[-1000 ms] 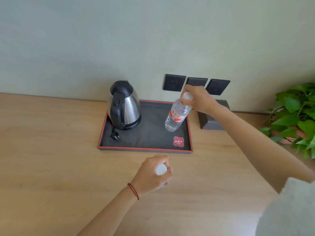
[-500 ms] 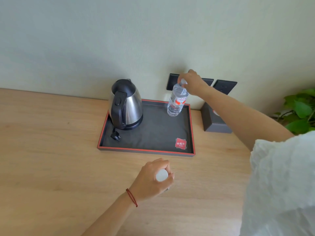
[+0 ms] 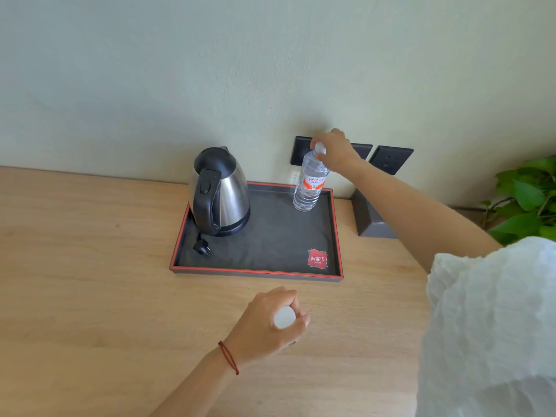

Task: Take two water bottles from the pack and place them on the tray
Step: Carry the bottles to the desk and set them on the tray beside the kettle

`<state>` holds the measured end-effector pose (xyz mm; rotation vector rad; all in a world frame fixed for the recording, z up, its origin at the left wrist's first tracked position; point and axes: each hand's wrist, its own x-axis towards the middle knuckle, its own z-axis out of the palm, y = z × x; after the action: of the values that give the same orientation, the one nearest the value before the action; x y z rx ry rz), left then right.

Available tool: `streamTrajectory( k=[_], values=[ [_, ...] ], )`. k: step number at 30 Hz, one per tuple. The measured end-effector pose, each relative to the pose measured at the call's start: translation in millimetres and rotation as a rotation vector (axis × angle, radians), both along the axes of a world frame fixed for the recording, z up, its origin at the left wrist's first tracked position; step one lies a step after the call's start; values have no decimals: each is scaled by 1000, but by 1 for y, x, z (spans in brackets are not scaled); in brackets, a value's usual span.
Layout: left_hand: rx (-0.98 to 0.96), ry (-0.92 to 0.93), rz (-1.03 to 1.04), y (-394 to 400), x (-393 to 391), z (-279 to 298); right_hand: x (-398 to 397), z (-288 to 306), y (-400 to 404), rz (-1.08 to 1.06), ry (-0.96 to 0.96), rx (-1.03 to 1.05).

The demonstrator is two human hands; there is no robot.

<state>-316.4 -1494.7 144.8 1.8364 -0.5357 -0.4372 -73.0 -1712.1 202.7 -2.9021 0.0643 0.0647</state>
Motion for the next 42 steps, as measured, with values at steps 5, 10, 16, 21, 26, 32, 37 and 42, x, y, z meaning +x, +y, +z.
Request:
streamTrajectory(
  k=[5, 10, 16, 21, 26, 32, 37, 42],
  values=[
    [50, 45, -230, 22, 7, 3, 0, 0, 5, -17, 10, 2],
    [141, -15, -284, 42, 27, 7, -5, -2, 1, -26, 12, 16],
    [-12, 82, 53, 49, 74, 33, -5, -5, -6, -24, 7, 56],
    [17, -113, 250, 8, 156, 61, -5, -6, -9, -8, -24, 106],
    [236, -246, 423, -34, 222, 36, -1, -7, -8, 30, -43, 115],
    [279, -262, 612, -59, 254, 17, 2, -9, -11, 44, -59, 143],
    [462, -385, 442, -65, 266, 23, 1, -8, -13, 54, -61, 145],
    [579, -585, -324, -56, 281, 49, 1, -8, -10, 49, -39, 142]
  ],
)
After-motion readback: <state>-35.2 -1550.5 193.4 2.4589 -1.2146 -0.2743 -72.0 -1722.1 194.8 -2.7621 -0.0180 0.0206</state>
